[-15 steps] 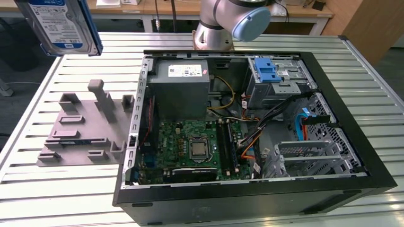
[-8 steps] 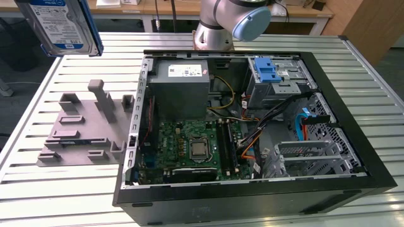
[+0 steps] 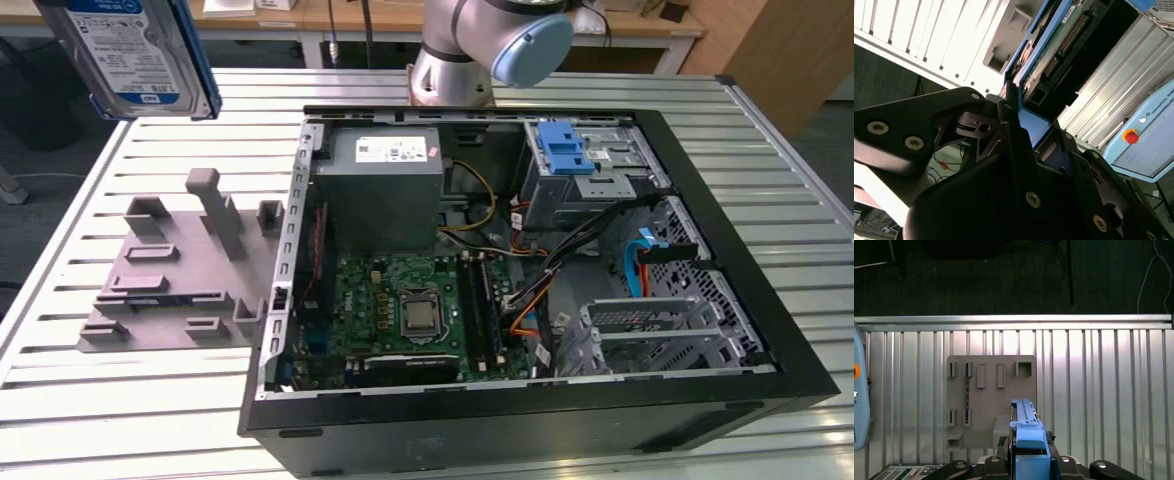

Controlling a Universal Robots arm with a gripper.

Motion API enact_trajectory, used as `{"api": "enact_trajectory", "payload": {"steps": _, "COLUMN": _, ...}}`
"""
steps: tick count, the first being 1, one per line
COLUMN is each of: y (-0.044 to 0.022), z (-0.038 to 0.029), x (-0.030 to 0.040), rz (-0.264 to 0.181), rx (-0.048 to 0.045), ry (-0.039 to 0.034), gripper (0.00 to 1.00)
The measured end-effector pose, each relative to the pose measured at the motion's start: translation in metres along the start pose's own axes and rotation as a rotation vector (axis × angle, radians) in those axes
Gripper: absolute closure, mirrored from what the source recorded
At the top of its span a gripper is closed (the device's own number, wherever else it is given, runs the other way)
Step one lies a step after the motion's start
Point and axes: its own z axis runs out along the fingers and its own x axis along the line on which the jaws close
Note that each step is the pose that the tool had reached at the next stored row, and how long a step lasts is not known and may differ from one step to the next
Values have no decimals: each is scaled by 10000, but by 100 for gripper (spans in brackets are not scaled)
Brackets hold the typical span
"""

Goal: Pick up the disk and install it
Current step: 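Pick up the disk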

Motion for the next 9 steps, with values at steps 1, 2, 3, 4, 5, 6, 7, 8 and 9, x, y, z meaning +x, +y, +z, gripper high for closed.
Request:
{"api": "enact_trajectory", "payload": {"steps": 1, "y": -5, "z": 0, "x": 2, "rz": 0, "rx": 1, "ry": 0, "gripper": 64}}
{"api": "enact_trajectory", "payload": {"steps": 2, "y": -11, "z": 0, "x": 3, "rz": 0, "rx": 1, "ry": 0, "gripper": 64}}
{"api": "enact_trajectory", "payload": {"steps": 3, "y": -18, "z": 0, "x": 4, "rz": 0, "rx": 1, "ry": 0, "gripper": 64}}
{"api": "enact_trajectory", "payload": {"steps": 4, "y": -23, "z": 0, "x": 6, "rz": 0, "rx": 1, "ry": -1, "gripper": 64}}
{"api": "enact_trajectory", "payload": {"steps": 5, "y": -27, "z": 0, "x": 7, "rz": 0, "rx": 1, "ry": -1, "gripper": 64}}
{"api": "enact_trajectory", "payload": {"steps": 6, "y": -31, "z": 0, "x": 9, "rz": 0, "rx": 1, "ry": -1, "gripper": 64}}
{"api": "enact_trajectory", "payload": {"steps": 7, "y": -34, "z": 0, "x": 11, "rz": 1, "rx": 2, "ry": -1, "gripper": 64}}
{"api": "enact_trajectory", "payload": {"steps": 8, "y": -36, "z": 0, "x": 12, "rz": 1, "rx": 1, "ry": 0, "gripper": 64}}
{"api": "enact_trajectory", "payload": {"steps": 9, "y": -39, "z": 1, "x": 14, "rz": 0, "rx": 1, "ry": 0, "gripper": 64}}
